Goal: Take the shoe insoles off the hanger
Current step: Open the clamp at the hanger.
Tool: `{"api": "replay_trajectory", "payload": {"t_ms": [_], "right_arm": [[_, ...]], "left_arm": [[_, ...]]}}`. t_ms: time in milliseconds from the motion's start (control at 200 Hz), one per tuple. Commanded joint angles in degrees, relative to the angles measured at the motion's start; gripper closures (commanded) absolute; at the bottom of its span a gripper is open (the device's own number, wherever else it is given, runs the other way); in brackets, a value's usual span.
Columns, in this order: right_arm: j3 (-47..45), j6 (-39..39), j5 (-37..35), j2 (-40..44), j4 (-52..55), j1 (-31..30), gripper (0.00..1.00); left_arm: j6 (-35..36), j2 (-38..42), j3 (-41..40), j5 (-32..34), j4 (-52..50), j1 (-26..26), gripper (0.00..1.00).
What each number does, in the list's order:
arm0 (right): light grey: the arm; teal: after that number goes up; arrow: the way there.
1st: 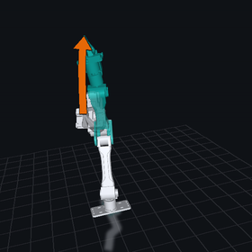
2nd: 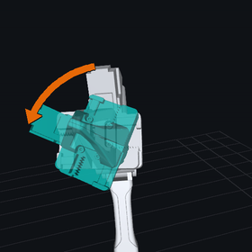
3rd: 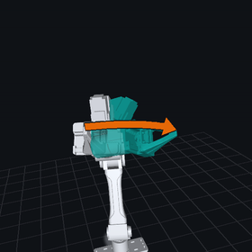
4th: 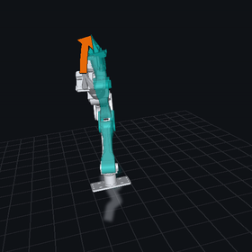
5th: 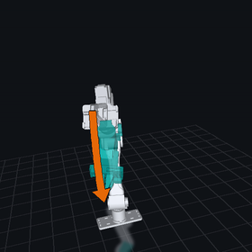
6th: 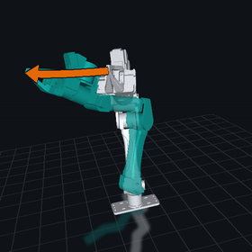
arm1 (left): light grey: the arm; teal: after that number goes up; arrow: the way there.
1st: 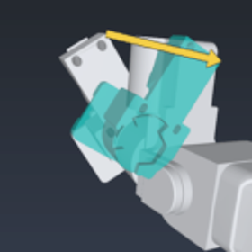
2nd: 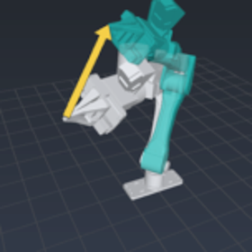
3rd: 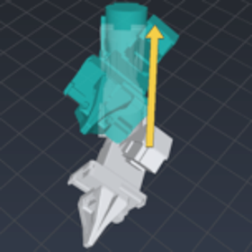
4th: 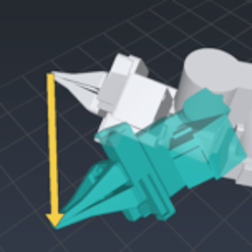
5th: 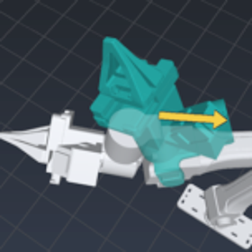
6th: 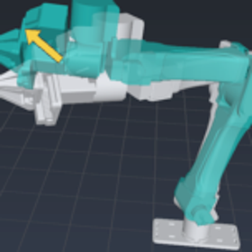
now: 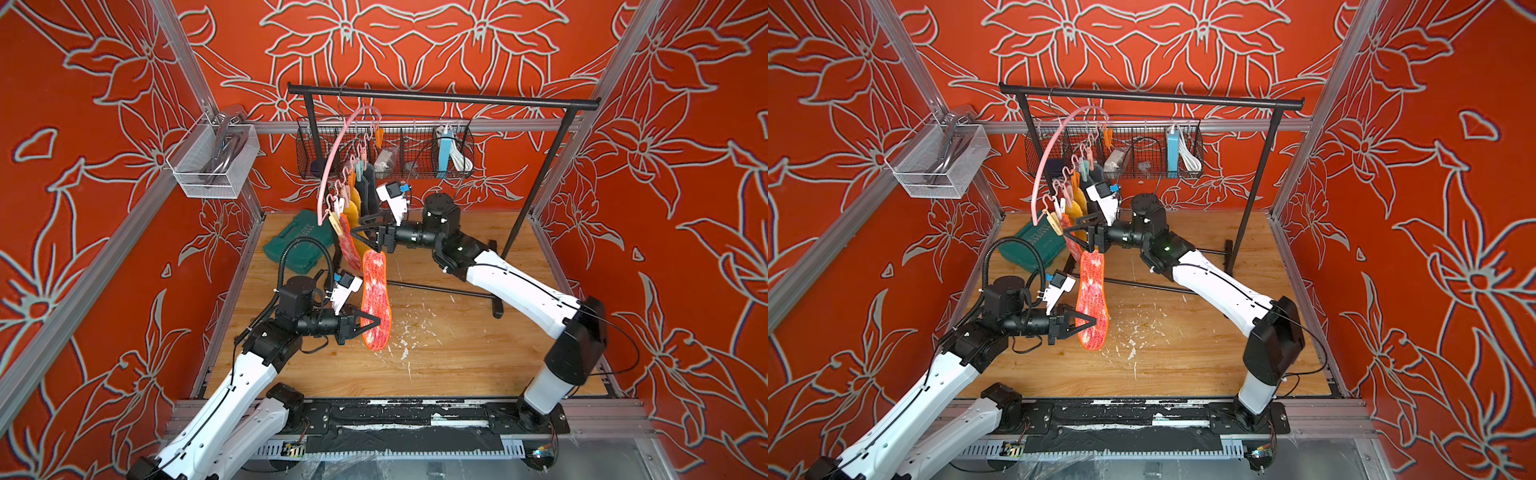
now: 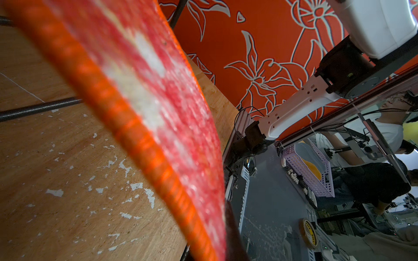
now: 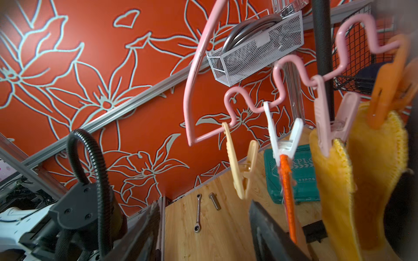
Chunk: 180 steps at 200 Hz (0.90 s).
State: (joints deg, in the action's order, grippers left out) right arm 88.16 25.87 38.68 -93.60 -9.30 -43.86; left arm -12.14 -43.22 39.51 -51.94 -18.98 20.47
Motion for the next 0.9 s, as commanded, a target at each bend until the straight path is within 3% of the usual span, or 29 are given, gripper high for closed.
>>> {"api": "replay_trajectory", "payload": {"t_ms": [0, 260, 445, 530, 696, 896], "right_arm": [[-3.6, -6.8, -1.8, 5.1, 5.1, 0.6, 0.34], [-13.5, -18.0, -6.4, 17.3, 14.6, 0.5, 0.30], [-24.7, -25.2, -15.0, 26.8, 16.2, 0.6, 0.18], [-29.0, -25.9, -17.2, 30.6, 17.1, 0.6, 0.12], [-36.1, -29.3, -9.3, 36.5, 20.4, 0.6, 0.09], [-44.5, -30.3, 1.7, 43.0, 19.1, 0.6, 0.08]], "left_arm": [[3.0, 1.6, -0.7, -0.2, 0.3, 0.7, 1.00], [5.0, 1.5, -1.4, -1.1, 0.9, 5.2, 1.00], [9.1, 2.0, -0.7, -0.2, -1.8, 9.1, 1.00], [11.9, 3.7, 0.4, 4.2, -3.8, 11.4, 1.00], [17.6, 9.3, -0.4, 6.5, -5.5, 12.9, 1.00], [24.0, 10.4, 0.5, 10.7, -12.8, 13.1, 1.00]]}}
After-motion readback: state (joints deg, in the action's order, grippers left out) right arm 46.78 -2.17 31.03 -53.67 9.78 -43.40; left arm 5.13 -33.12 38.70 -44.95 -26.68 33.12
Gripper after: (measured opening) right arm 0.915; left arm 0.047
